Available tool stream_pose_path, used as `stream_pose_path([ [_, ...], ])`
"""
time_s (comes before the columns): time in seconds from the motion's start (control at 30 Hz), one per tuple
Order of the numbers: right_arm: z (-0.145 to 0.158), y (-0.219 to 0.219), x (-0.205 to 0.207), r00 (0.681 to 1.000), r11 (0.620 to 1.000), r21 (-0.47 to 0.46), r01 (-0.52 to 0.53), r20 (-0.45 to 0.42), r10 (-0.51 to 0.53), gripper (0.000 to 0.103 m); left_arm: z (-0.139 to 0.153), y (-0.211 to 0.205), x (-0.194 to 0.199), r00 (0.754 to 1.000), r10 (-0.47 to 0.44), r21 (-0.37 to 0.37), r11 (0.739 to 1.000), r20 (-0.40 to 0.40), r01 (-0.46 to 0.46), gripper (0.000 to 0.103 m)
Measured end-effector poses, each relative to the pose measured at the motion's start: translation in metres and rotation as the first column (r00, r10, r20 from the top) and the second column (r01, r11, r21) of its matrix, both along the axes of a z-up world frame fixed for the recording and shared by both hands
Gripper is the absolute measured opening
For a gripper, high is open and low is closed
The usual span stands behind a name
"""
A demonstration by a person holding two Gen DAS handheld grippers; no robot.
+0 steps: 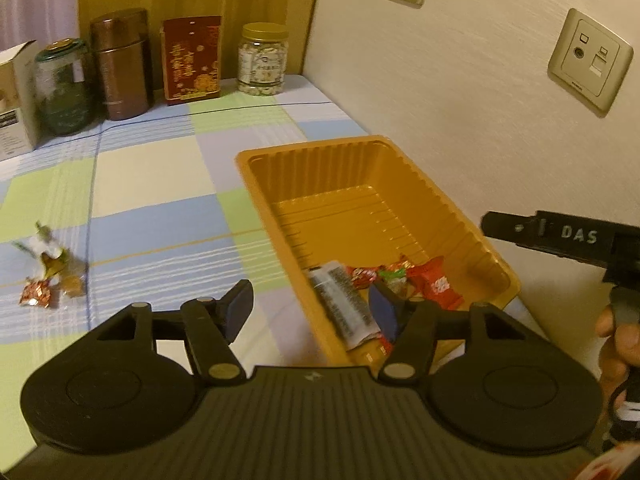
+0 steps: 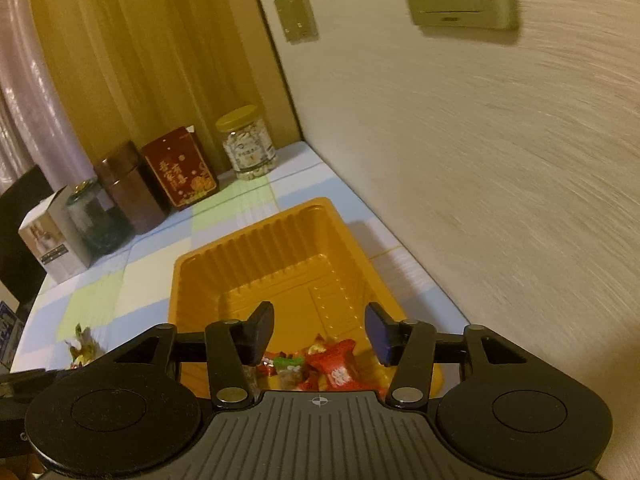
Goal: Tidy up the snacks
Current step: 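Withdraw both open grippers from the tray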
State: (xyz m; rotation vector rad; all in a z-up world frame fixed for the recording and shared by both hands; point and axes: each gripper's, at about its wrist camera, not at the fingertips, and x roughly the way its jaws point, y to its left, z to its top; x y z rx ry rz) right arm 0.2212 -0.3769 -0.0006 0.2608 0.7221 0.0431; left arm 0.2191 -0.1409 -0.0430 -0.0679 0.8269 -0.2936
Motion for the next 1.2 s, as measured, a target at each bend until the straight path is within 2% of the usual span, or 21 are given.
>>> stream_pose_path([
  [0.1,0.003,0.001,-0.011,1.0,1.0,0.011,0.016,-0.01,-0.016,0.051,0.001,0.009,-0.013,1.0,0.022,-0.006,1.0,0.002,-0.022,0.066],
  [0.27,0.011,0.013,-0.039,1.0,1.0,0.018,0.008,-0.008,-0.008,0.051,0.007,0.022,-0.039,0.999,0.05,-0.011,0.999,0.006,-0.05,0.067],
  [0.53,0.029,0.034,-0.08,1.0,1.0,0.021,-0.016,0.005,0.016,0.051,0.029,0.043,-0.087,0.995,0.088,-0.01,0.996,0.037,-0.087,0.073],
  [0.7,0.039,0.047,-0.106,0.999,0.999,0.021,-0.031,0.016,0.031,0.052,0.038,0.063,-0.113,0.993,0.113,-0.035,0.993,0.035,-0.112,0.078],
  [0.97,0.05,0.069,-0.127,0.997,0.998,0.0,-0.068,0.03,0.068,0.052,0.043,0.096,-0.141,0.985,0.167,-0.029,0.986,0.045,-0.166,0.079],
  [1.2,0.047,0.092,-0.132,0.994,0.994,-0.005,-0.109,0.023,0.109,0.052,0.045,0.126,-0.155,0.974,0.221,-0.022,0.975,0.056,-0.22,0.08],
])
